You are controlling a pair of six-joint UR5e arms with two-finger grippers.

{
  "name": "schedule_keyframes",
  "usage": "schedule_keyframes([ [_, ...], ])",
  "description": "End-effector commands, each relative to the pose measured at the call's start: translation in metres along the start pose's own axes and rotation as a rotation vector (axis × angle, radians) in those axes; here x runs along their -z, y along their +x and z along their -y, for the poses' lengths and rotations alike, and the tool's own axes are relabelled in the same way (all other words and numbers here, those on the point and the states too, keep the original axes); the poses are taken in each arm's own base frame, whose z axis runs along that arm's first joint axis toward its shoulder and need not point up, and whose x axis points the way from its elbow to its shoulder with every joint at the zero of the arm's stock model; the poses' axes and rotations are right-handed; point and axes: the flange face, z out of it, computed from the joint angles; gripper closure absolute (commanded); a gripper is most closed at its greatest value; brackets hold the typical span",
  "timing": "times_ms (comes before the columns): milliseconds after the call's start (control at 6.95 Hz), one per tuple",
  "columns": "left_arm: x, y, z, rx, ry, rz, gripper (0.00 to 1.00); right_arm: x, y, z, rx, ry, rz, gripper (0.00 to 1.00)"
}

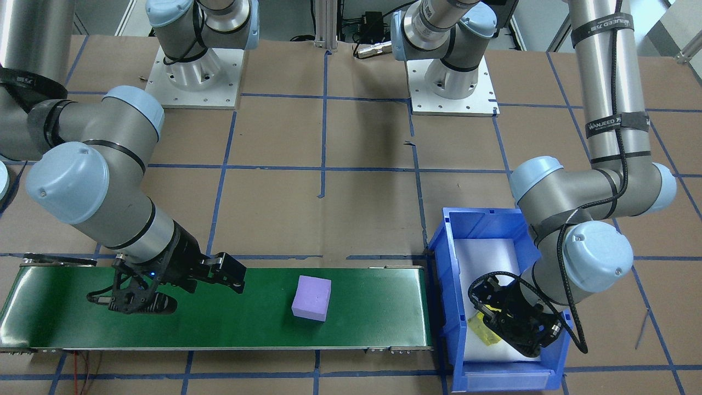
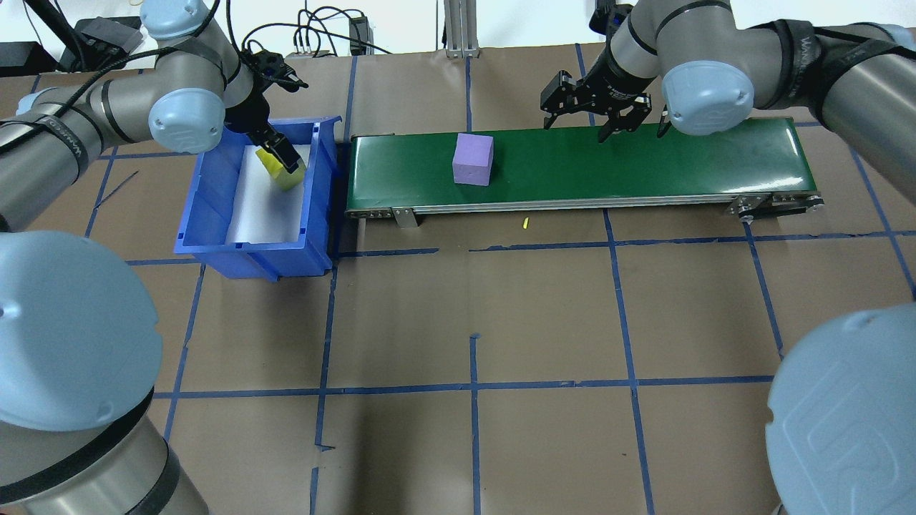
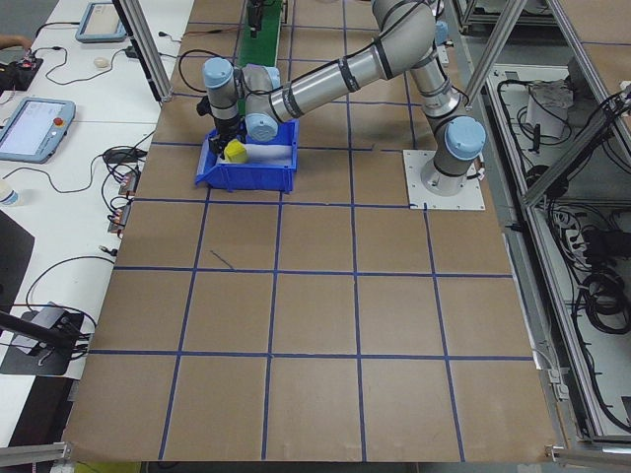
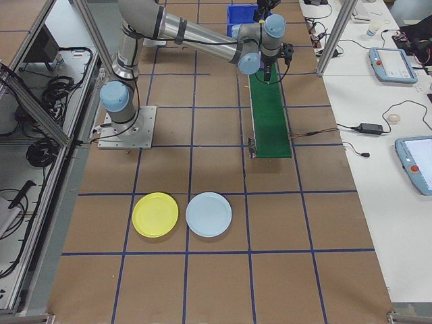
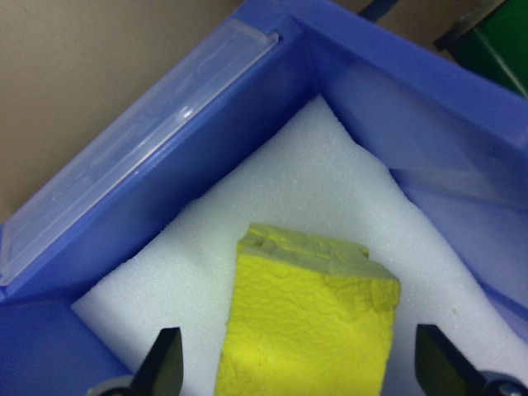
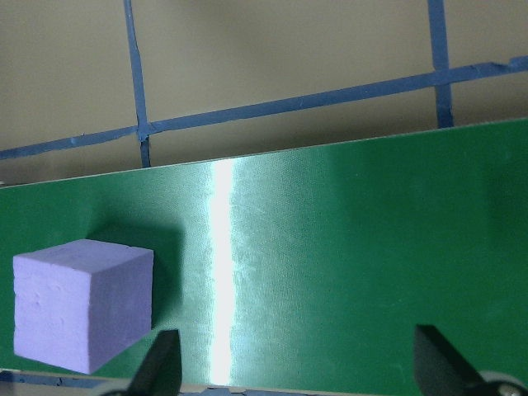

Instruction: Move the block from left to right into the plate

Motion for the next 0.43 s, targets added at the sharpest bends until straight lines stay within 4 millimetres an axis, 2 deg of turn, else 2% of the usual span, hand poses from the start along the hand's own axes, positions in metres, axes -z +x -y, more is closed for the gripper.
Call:
schedule_keyframes([
  [0, -0.011, -0.003, -0.003, -0.024, -0.001, 0.008, 0.12, 0.001, -0.001, 0.002, -0.019, 0.003, 0.007, 0.0],
  [144, -0.004, -0.003, -0.003, 0.006, 0.005, 0.015, 0.4, 0.0, -0.003, 0.002, -0.019, 0.001, 0.024, 0.0],
  [288, 0.016, -0.001, -0.003, 0.115, 0.025, 0.031, 0.54, -0.004, -0.002, 0.002, -0.029, -0.006, 0.031, 0.0],
])
